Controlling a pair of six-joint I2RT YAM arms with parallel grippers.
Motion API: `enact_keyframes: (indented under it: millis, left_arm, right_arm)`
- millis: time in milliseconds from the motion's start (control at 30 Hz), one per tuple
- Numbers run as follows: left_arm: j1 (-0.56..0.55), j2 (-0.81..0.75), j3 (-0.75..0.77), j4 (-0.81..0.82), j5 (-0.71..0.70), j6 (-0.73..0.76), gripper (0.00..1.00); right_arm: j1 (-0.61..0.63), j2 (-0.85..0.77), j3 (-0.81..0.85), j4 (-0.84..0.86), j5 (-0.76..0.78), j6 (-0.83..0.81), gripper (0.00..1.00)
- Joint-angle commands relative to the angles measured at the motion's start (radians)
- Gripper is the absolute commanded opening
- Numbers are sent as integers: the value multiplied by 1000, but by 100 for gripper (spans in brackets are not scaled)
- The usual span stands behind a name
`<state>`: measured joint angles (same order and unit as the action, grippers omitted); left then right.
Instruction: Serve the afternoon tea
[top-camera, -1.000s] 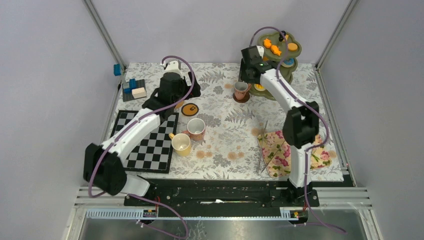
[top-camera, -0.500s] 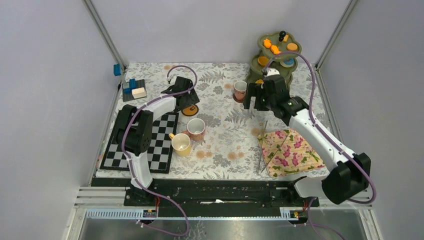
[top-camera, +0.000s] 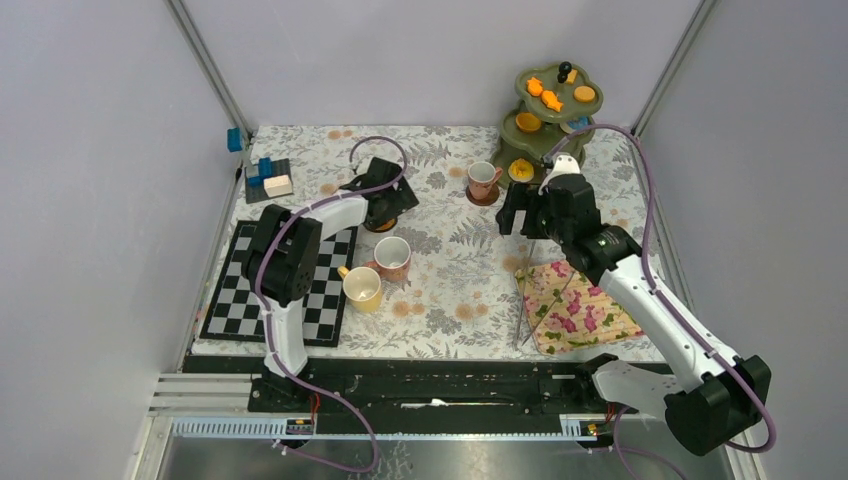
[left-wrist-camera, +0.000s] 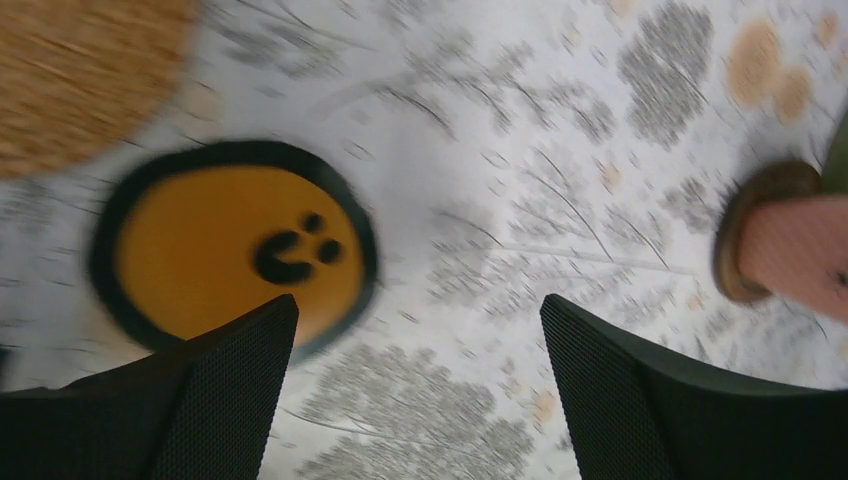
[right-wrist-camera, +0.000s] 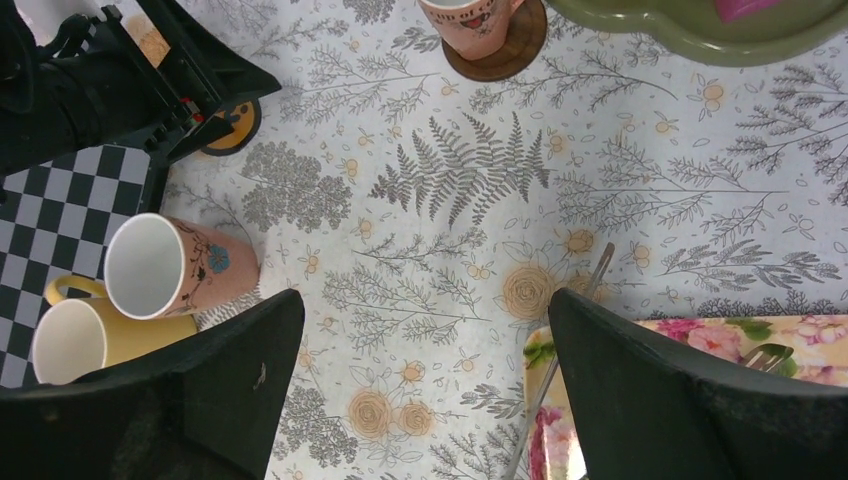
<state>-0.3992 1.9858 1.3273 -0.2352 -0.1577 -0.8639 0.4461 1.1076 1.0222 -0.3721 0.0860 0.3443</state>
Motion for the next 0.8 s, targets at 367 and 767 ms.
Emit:
enact_keyframes:
  millis: [367, 767]
  left_arm:
    - [-79, -63, 76, -78, -114, 201, 99]
    - [43, -12, 177, -166, -53, 327, 99]
  right_arm:
    - [-1, 1, -107, 93, -59, 41, 100]
    - [-1, 34, -119, 113, -83, 59, 100]
